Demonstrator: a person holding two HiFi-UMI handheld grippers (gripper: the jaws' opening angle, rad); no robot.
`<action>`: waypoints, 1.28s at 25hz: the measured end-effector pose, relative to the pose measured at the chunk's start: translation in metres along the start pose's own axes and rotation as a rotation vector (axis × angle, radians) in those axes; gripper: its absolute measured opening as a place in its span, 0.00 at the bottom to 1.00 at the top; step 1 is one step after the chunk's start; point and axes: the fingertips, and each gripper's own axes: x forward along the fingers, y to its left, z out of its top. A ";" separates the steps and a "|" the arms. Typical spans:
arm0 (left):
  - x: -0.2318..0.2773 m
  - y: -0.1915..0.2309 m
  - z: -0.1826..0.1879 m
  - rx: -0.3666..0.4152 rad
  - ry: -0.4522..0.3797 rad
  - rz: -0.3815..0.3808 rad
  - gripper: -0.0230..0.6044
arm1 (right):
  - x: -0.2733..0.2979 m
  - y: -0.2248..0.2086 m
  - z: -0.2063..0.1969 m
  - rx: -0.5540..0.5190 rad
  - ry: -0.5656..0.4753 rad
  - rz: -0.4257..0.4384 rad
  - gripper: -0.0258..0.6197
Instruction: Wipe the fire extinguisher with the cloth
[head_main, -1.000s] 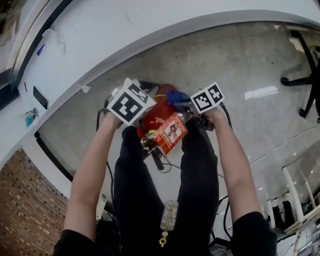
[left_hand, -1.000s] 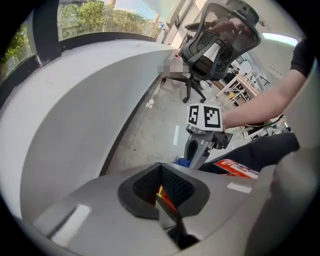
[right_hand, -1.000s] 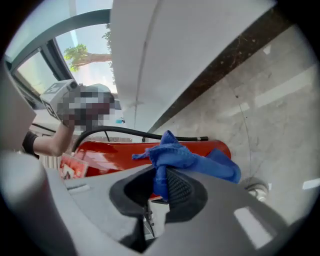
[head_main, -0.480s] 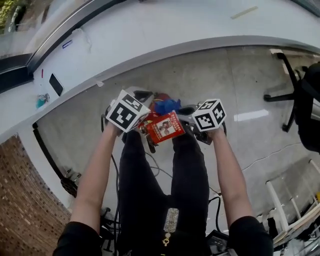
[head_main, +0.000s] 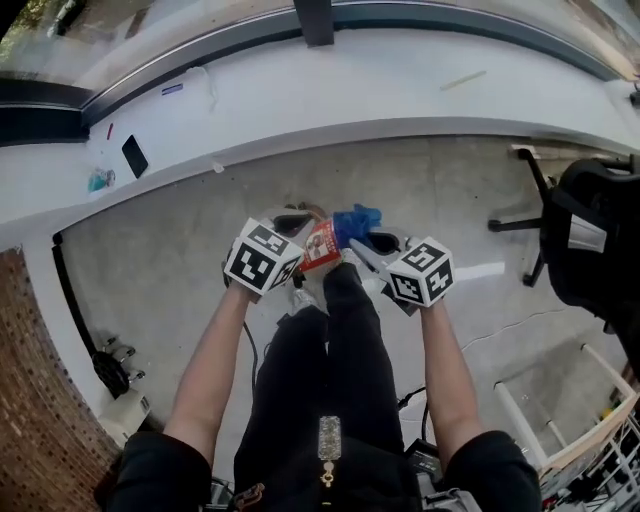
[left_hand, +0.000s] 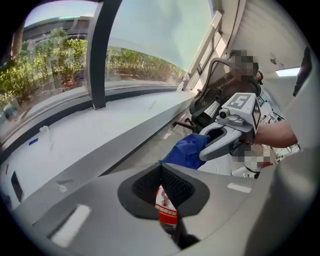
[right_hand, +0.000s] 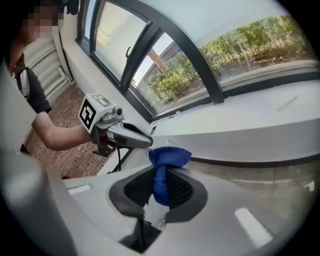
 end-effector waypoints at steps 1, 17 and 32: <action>-0.007 -0.007 0.002 -0.008 -0.022 0.001 0.05 | -0.008 0.006 0.005 -0.011 -0.016 -0.010 0.11; -0.212 -0.133 0.034 0.035 -0.437 0.080 0.05 | -0.135 0.221 0.090 -0.391 -0.333 -0.190 0.11; -0.340 -0.282 0.075 0.134 -0.643 0.182 0.05 | -0.281 0.359 0.114 -0.604 -0.589 -0.317 0.11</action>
